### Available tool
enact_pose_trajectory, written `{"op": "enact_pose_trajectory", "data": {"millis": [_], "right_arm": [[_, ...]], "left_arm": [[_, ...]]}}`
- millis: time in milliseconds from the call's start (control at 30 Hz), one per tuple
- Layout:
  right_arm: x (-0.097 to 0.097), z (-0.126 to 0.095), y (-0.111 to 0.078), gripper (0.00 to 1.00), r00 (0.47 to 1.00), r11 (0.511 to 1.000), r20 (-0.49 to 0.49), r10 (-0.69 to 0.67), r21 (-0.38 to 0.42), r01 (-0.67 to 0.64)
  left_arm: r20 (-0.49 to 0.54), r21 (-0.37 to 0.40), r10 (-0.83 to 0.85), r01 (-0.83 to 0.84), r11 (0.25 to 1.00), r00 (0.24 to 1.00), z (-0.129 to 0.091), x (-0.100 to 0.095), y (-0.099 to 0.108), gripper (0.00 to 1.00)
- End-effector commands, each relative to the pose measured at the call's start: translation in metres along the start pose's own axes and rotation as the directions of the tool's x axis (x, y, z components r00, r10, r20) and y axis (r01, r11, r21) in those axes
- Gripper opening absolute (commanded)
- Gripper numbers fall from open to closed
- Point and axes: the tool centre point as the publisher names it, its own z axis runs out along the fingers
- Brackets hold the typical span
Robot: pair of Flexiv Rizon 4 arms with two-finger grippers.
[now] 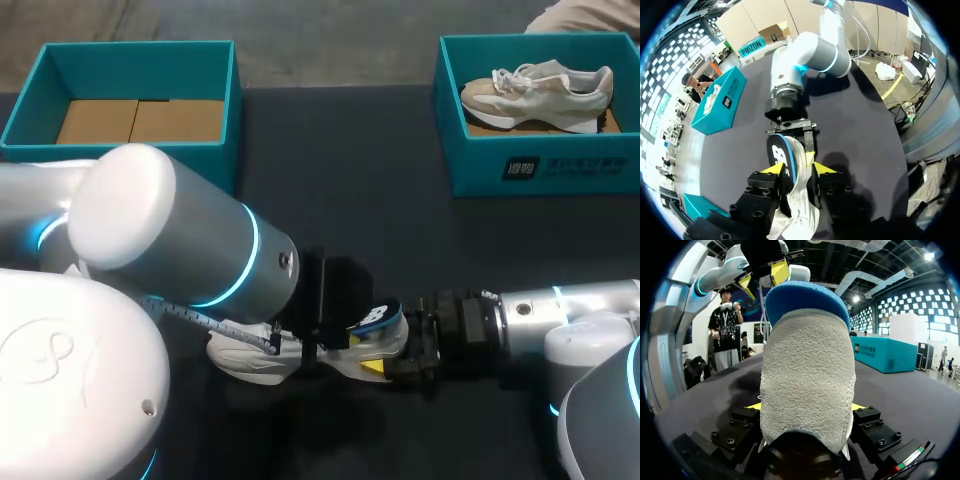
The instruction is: Take the shoe out of the shoebox, open the shoe tongue, remove and reinsert the insole, then place the shoe into the shoebox
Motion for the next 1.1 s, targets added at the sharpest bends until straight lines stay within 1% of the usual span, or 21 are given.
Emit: {"op": "enact_pose_trajectory", "data": {"millis": [33, 133, 300, 467, 500, 667, 900, 1100], "right_arm": [[0.001, 0.000, 0.002, 0.00, 1.000, 1.000, -0.002, 0.001, 0.006, -0.001], [0.001, 0.000, 0.002, 0.00, 1.000, 1.000, -0.002, 0.001, 0.006, -0.001], [0.001, 0.000, 0.002, 0.00, 1.000, 1.000, -0.002, 0.001, 0.006, -0.001], [0.001, 0.000, 0.002, 0.00, 1.000, 1.000, -0.002, 0.001, 0.006, -0.001], [0.001, 0.000, 0.002, 0.00, 1.000, 1.000, -0.002, 0.001, 0.006, -0.001], [0.001, 0.000, 0.002, 0.00, 1.000, 1.000, -0.002, 0.001, 0.006, -0.001], [0.001, 0.000, 0.002, 0.00, 1.000, 1.000, -0.002, 0.001, 0.006, -0.001], [0.001, 0.000, 0.002, 0.00, 1.000, 1.000, -0.002, 0.001, 0.006, -0.001]], "left_arm": [[0.015, -0.011, 0.001, -0.001, 1.000, 1.000, 0.000, 0.005, 0.000, 0.40], [0.043, -0.020, -0.010, 0.011, 1.000, 0.999, 0.003, 0.009, 0.002, 0.42], [0.053, -0.040, -0.023, 0.025, 0.999, 0.998, 0.017, 0.011, 0.006, 0.44], [0.054, -0.037, -0.034, 0.036, 0.999, 0.998, 0.025, 0.007, 0.010, 0.46], [0.073, -0.032, -0.035, 0.037, 0.999, 0.997, 0.028, 0.006, 0.011, 0.46], [0.090, -0.025, -0.034, 0.036, 0.999, 0.995, 0.040, 0.002, 0.013, 0.48], [0.098, -0.015, -0.032, 0.034, 0.999, 0.995, 0.055, -0.001, 0.015, 0.48], [0.129, -0.003, -0.038, 0.039, 0.999, 0.991, 0.066, -0.004, 0.015, 0.46]]}}
